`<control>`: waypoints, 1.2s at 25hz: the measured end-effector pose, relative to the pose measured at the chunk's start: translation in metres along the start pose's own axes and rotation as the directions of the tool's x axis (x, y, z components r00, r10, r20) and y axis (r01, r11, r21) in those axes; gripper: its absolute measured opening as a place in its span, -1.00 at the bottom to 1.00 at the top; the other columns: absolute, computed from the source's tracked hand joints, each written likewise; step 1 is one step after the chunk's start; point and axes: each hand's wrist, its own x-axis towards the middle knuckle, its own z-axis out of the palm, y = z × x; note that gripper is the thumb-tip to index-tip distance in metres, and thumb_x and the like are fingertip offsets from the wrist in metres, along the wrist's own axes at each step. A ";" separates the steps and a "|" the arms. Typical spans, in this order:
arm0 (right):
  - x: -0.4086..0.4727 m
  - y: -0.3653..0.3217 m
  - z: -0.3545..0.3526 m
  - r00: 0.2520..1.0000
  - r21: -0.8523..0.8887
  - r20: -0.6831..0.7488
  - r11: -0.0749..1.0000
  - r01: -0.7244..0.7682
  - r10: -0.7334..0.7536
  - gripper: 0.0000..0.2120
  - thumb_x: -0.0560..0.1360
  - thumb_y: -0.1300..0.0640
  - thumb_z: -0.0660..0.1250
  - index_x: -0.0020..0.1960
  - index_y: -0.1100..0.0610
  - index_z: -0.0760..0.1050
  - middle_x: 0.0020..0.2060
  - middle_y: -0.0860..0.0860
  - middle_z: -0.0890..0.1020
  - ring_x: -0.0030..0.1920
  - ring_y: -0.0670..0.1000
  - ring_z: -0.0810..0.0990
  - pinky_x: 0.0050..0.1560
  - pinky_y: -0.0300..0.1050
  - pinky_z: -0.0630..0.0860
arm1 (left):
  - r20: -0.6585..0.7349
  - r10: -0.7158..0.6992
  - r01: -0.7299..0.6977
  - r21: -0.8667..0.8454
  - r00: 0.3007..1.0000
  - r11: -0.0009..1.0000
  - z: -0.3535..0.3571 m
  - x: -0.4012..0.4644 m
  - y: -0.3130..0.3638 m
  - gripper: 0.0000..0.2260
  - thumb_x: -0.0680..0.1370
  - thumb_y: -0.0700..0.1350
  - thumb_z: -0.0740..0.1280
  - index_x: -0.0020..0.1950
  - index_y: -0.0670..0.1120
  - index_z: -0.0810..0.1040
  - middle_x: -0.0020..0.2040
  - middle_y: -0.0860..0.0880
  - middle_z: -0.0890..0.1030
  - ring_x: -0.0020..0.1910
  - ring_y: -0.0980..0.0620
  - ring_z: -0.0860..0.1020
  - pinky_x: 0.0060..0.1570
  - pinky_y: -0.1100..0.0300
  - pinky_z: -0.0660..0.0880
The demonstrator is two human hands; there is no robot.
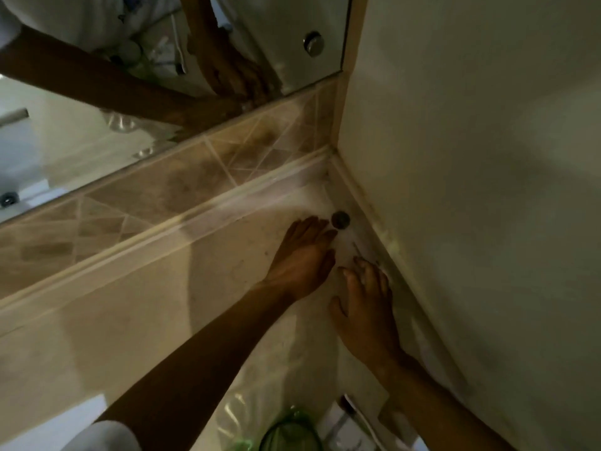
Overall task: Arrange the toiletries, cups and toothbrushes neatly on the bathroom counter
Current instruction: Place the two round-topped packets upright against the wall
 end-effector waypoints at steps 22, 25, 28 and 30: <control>-0.218 0.097 -0.038 0.979 0.306 0.096 0.931 -0.199 0.177 -0.86 0.51 0.17 0.39 0.07 0.10 0.61 -0.02 0.01 0.64 -0.03 -0.03 0.59 -0.02 -0.17 0.49 | -0.103 -0.202 0.132 -0.468 0.974 0.874 0.047 -0.251 0.187 -0.82 0.57 -0.05 0.27 0.05 -0.09 0.61 -0.07 -0.08 0.64 -0.15 -0.03 0.60 -0.17 0.13 0.47; -0.233 0.089 -0.033 0.961 0.306 0.227 0.926 -0.221 0.155 -0.81 0.48 0.22 0.37 0.08 0.07 0.59 0.00 -0.04 0.60 -0.06 -0.10 0.55 -0.08 -0.33 0.41 | -0.009 -0.340 0.293 -0.484 0.940 0.824 0.073 -0.278 0.173 -0.82 0.58 -0.09 0.31 0.09 -0.11 0.63 -0.03 -0.09 0.65 -0.11 -0.03 0.61 -0.10 0.09 0.52; -0.241 0.080 -0.030 0.955 0.310 0.273 0.929 -0.203 0.118 -0.85 0.48 0.21 0.38 0.01 0.01 0.60 -0.03 -0.08 0.60 -0.08 -0.12 0.57 -0.06 -0.32 0.45 | 0.039 -0.430 0.383 -0.535 0.902 0.753 0.090 -0.304 0.163 -0.84 0.56 -0.13 0.33 0.09 -0.09 0.63 -0.02 -0.05 0.66 -0.12 0.03 0.61 -0.05 0.05 0.57; -0.245 0.078 -0.028 0.950 0.284 0.296 0.941 -0.183 0.096 -0.87 0.48 0.19 0.39 -0.03 -0.02 0.60 -0.05 -0.08 0.60 -0.11 -0.14 0.57 -0.01 -0.22 0.53 | 0.060 -0.476 0.426 -0.556 0.877 0.714 0.097 -0.319 0.159 -0.85 0.56 -0.13 0.33 0.08 -0.08 0.63 -0.04 -0.04 0.66 -0.14 0.05 0.59 -0.07 0.13 0.53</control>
